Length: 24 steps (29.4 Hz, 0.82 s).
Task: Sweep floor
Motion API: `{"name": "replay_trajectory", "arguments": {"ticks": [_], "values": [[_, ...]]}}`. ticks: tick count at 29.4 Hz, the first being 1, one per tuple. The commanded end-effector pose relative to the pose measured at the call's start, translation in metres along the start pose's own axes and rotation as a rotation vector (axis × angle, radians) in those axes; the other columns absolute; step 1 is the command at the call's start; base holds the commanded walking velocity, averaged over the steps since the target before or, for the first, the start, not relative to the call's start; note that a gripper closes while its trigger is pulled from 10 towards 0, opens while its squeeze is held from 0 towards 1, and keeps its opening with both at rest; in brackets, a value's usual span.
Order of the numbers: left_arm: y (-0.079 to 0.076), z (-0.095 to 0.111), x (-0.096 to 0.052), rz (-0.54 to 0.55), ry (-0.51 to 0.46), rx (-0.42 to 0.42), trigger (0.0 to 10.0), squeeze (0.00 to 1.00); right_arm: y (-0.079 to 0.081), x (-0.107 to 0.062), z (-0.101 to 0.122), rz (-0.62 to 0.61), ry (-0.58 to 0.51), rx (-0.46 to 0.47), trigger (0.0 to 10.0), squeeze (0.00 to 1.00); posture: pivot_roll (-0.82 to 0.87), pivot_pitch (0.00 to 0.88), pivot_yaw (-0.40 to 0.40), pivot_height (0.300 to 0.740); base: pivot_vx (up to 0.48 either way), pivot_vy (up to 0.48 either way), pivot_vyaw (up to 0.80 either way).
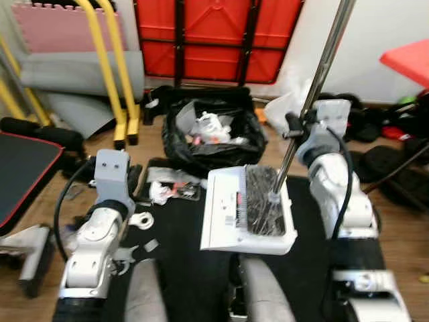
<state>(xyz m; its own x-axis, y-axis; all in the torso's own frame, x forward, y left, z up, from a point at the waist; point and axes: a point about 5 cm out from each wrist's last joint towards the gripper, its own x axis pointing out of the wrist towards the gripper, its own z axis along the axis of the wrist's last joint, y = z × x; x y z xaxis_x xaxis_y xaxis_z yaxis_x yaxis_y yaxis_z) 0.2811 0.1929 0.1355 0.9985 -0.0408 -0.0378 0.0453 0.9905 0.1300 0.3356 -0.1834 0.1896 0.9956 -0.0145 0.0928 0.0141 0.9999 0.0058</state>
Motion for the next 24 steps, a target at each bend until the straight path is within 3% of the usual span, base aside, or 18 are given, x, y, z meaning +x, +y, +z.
{"name": "replay_trajectory", "arguments": {"ticks": [1, 13, 21, 24], "values": [[-0.004, -0.002, 0.0, -0.034, 0.016, 0.0, 10.0, 0.0, -0.005, 0.001, 0.018, -0.02, -0.086, -0.003, 10.0, 0.0, -0.12, 0.1, -0.133, 0.573, 0.0, 0.0, 0.0], [-0.005, -0.002, 0.0, -0.041, 0.014, 0.005, 10.0, 0.0, -0.012, 0.005, 0.021, -0.04, -0.105, -0.022, 10.0, 0.0, -0.12, 0.107, -0.132, 0.543, 0.0, 0.0, 0.0], [-0.022, 0.008, -0.001, -0.145, -0.019, 0.006, 10.0, 0.0, -0.028, 0.025, 0.029, -0.094, -0.157, 0.001, 10.0, 0.0, -0.1, 0.142, -0.128, 0.523, 0.0, 0.0, 0.0], [-0.033, 0.014, -0.007, -0.216, -0.034, -0.015, 10.0, 0.0, -0.035, 0.037, 0.044, -0.122, -0.213, -0.012, 10.0, 0.0, -0.08, 0.178, -0.121, 0.513, 0.0, 0.0, 0.0]]}}
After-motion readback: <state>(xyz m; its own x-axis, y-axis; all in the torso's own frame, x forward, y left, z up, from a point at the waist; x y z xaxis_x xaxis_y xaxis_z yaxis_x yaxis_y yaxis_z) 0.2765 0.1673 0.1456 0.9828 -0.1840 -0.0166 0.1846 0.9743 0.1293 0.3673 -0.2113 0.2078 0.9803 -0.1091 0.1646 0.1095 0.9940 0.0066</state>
